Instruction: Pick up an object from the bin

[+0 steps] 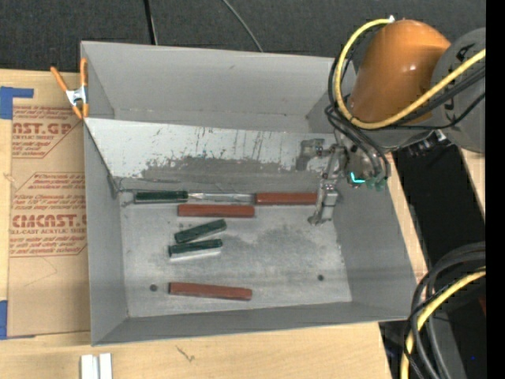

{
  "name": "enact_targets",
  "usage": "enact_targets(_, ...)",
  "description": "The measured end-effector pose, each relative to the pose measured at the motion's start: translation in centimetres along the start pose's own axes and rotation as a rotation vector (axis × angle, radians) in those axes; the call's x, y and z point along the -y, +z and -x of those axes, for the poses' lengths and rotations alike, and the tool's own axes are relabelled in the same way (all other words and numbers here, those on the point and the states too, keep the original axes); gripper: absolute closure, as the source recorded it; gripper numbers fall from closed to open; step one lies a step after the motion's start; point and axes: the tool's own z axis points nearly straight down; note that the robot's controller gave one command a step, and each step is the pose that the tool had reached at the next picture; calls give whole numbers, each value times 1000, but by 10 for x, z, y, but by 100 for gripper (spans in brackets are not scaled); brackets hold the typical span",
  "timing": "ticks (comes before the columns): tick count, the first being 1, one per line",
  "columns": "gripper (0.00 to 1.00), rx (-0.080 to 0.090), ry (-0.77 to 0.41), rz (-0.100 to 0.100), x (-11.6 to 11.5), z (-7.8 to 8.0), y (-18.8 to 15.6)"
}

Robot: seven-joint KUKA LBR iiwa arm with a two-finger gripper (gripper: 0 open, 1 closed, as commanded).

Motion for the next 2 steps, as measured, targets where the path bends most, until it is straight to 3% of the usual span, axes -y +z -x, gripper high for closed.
enact_targets(1,0,8,0,-1,0,1,-5)
enact_targets(2,0,15,35,0,-2,-2,43)
